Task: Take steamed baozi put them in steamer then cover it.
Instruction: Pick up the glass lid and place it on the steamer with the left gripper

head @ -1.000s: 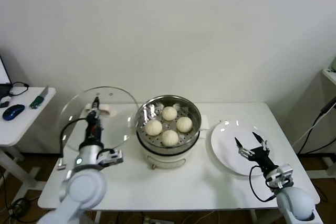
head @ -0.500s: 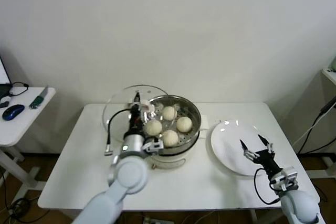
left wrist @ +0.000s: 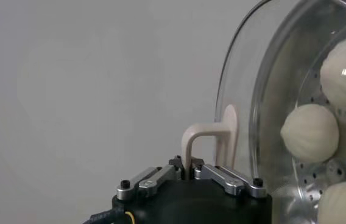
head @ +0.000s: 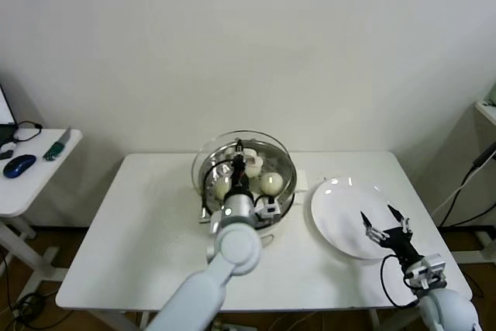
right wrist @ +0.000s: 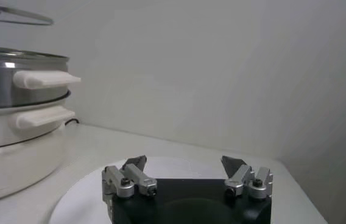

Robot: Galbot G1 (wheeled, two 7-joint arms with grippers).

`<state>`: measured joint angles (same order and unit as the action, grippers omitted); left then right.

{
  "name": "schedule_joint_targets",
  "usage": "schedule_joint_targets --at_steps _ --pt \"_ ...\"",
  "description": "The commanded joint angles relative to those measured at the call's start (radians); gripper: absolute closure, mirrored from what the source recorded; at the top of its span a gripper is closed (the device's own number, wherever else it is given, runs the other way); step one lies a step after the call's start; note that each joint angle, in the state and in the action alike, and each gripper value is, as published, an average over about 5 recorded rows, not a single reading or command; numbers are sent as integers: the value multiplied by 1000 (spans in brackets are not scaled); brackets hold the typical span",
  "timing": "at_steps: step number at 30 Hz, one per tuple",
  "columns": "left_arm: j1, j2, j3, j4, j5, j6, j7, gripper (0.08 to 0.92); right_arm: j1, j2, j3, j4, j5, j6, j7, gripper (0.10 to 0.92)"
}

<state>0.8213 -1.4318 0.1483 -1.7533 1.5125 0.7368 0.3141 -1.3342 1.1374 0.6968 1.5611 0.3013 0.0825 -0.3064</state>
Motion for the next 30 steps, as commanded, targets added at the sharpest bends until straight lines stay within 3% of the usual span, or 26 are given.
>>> schedule_joint_targets --at_steps 1,30 --pt "-24 -73 22 135 -21 49 -41 849 -4 11 12 -8 -7 7 -4 203" --pt "-26 -52 18 158 -40 49 -53 849 -2 32 13 -16 -25 18 -18 203"
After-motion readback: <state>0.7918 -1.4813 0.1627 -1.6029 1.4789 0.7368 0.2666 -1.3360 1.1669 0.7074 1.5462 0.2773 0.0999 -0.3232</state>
